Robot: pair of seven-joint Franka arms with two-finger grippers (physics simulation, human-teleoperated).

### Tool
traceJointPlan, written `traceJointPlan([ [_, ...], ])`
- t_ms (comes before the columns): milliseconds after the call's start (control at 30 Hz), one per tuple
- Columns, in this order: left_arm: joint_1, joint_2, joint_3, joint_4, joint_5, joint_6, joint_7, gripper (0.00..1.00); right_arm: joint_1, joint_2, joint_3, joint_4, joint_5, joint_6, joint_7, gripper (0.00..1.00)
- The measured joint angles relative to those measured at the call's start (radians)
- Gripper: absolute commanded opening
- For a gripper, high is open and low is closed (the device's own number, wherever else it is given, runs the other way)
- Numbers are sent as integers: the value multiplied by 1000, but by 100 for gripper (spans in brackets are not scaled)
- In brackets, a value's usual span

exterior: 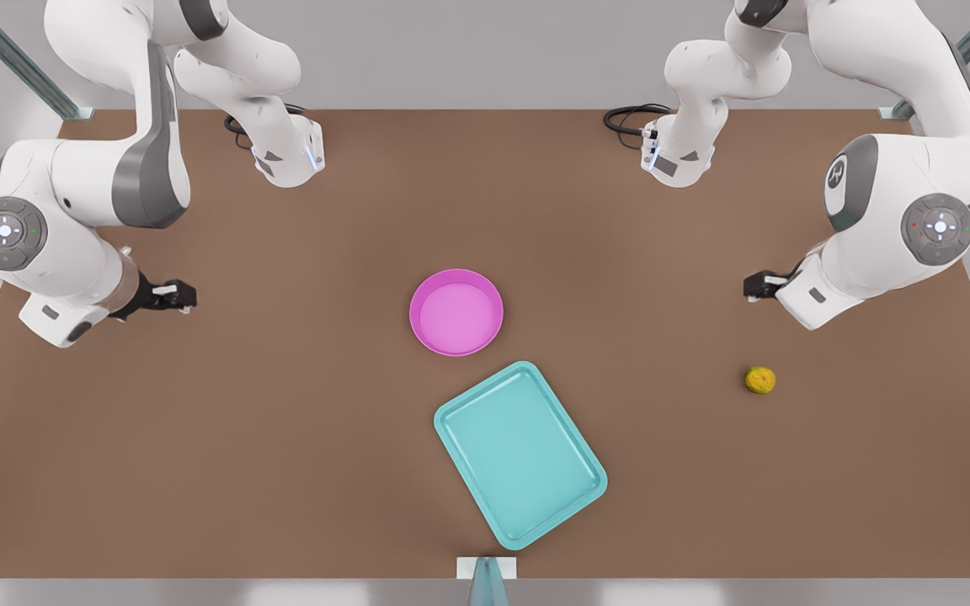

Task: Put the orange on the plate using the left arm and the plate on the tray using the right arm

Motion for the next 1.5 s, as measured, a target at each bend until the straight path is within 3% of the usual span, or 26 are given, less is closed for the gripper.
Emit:
traceJointPlan([
  [167,23,118,10,-87,1,70,-4,100,0,1,0,1,-1,24,-10,100],
  [233,60,205,47,-219,1,202,5,100,0,7,0,2,0,28,-14,100],
  [333,137,298,88,-297,1,384,40,100,0,16,0,4,0,32,-18,100],
  [600,163,370,110,-387,-6,691,129,100,2,25,-2,5,2,34,-26,100],
  [1200,164,470,106,-391,-16,851,227,100,2,43,-9,5,11,29,-36,100],
  [1233,164,471,106,-391,-15,852,229,81,2,43,-9,5,11,29,-36,100],
  [1267,164,470,106,-391,-13,852,231,76,2,44,-9,5,11,29,-36,100],
  [1300,164,469,106,-391,-12,852,232,75,2,44,-9,5,11,28,-37,100],
  [1400,164,467,106,-391,-8,851,234,60,2,49,-10,5,11,28,-37,100],
  [1500,163,463,106,-391,-4,850,232,58,1,51,-11,5,11,28,-38,100],
])
